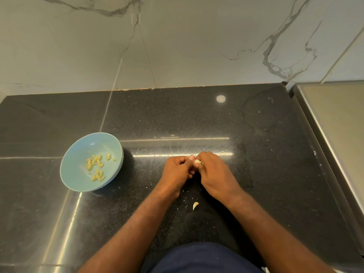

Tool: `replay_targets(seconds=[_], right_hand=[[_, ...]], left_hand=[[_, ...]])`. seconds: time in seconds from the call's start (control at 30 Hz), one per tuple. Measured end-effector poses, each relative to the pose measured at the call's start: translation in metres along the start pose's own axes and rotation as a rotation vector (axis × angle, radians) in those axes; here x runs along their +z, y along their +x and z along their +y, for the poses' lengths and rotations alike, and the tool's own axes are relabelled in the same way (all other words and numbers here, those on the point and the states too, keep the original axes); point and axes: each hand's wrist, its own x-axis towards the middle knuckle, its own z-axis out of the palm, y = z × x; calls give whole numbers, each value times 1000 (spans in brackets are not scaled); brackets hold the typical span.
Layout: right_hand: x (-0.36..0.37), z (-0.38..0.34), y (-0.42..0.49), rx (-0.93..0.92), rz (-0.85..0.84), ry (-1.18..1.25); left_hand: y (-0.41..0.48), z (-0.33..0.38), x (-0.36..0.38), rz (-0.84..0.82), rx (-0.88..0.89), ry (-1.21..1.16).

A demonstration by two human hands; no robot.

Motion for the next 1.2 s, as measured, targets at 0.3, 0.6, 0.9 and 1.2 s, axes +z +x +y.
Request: replay_targets(seconds=[0.3, 0.6, 0.9, 1.2], right_hand=[[16, 8, -1, -148, 138, -169], [13, -5, 4, 55, 141, 96], [9, 8, 14, 219, 115, 481], [-1, 10, 3, 262, 134, 601]], left_hand=[[-4, 0, 11, 88, -10, 7], [0, -3, 22, 175, 50, -18], [1, -2, 10, 97, 227, 88], [1, -10, 2, -56, 99, -94]])
